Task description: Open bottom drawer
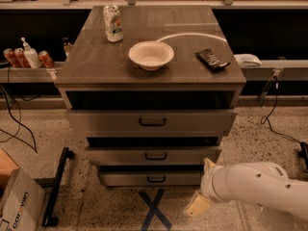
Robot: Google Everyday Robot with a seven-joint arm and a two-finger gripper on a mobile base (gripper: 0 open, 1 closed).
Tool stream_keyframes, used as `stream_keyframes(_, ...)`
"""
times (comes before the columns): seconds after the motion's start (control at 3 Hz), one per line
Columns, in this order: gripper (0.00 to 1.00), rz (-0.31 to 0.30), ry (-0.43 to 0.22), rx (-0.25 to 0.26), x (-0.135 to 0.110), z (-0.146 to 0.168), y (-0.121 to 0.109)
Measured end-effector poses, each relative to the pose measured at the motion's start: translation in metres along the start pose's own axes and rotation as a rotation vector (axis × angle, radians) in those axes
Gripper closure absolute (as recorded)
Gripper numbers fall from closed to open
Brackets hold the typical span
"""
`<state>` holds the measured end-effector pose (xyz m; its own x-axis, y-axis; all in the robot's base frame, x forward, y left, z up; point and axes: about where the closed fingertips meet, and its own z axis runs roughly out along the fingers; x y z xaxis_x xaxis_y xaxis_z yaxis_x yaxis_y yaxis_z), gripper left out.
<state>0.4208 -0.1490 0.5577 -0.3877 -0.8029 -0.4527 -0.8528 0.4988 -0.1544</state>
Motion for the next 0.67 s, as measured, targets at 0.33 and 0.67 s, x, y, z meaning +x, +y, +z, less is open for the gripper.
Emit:
stream_keyframes(0.33,0.00,0.094,-0.068,-0.028,0.012,0.040,0.006)
stream_keyframes(0.67,0.00,0.162,-0.143,-0.053,0.034,0.072,0.003)
